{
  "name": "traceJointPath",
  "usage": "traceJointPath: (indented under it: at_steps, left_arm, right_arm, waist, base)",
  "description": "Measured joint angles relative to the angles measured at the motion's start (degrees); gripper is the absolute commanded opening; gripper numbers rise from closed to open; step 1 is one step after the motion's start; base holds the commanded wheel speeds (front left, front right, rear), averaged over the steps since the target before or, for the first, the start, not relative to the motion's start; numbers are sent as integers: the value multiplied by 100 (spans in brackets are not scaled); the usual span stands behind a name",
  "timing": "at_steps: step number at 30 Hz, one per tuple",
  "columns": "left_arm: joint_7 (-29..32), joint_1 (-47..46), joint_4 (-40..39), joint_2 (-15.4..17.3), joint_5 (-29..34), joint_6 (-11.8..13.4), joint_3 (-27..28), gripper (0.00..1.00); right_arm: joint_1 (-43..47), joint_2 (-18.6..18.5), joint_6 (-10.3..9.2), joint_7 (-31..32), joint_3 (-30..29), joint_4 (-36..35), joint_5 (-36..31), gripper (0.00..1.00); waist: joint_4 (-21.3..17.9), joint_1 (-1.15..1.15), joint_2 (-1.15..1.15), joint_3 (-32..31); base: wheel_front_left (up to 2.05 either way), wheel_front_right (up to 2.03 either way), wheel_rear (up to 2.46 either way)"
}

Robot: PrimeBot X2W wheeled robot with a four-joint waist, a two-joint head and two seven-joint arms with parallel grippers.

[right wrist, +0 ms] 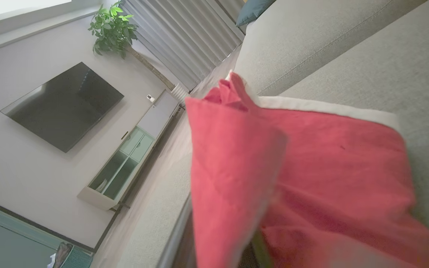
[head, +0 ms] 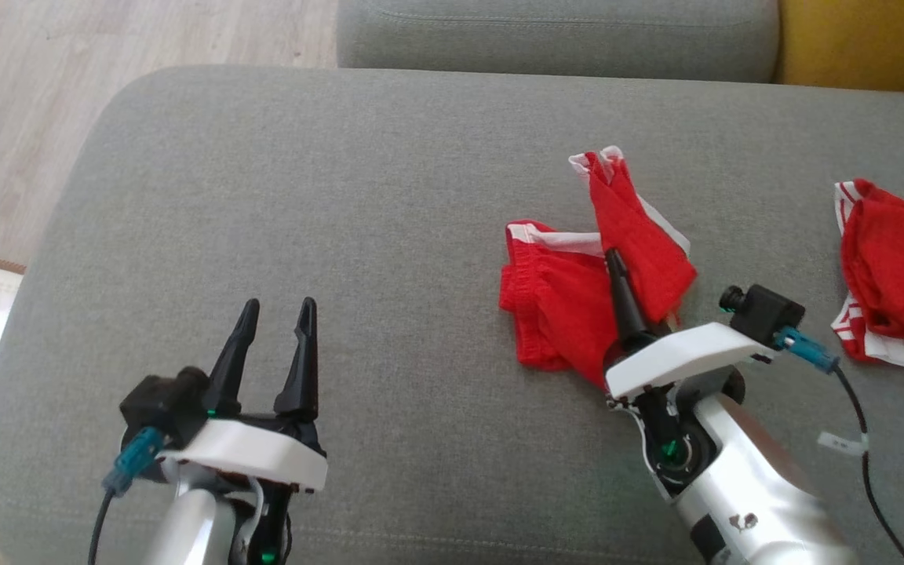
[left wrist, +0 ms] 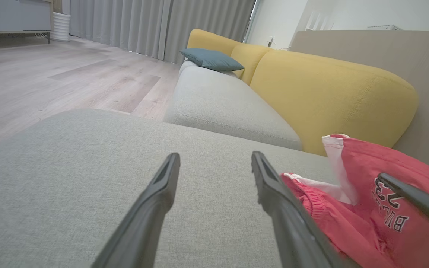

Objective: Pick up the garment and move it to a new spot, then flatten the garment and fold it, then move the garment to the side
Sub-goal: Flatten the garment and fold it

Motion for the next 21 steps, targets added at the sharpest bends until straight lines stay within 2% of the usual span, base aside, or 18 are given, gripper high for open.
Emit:
traceJointPath:
  at_steps: [9, 10, 11, 21]
  left_arm:
    - [0, 0, 62, 2, -2, 22, -65, 100]
    - [0, 0, 63, 2, -8, 25, -78, 100]
    - [0, 0, 55, 1, -30, 26, -80, 100]
    - [0, -20, -44, 2, -92, 68, 7, 100]
  right_arm:
    - [-376, -10, 0, -108, 660, 424, 136, 0]
    - [-418, -11, 0, -110, 740, 506, 97, 65]
    - [-460, -11, 0, -123, 821, 586, 42, 100]
    - [-772, -22, 0, -136, 1625, 1032, 73, 100]
  waist:
    - [184, 0, 0, 26]
    - [202, 0, 0, 41]
    - [217, 0, 0, 61]
    - [333, 0, 0, 316]
  base:
    - [0, 0, 0]
    - [0, 0, 0]
    - [0, 0, 0]
    - [0, 0, 0]
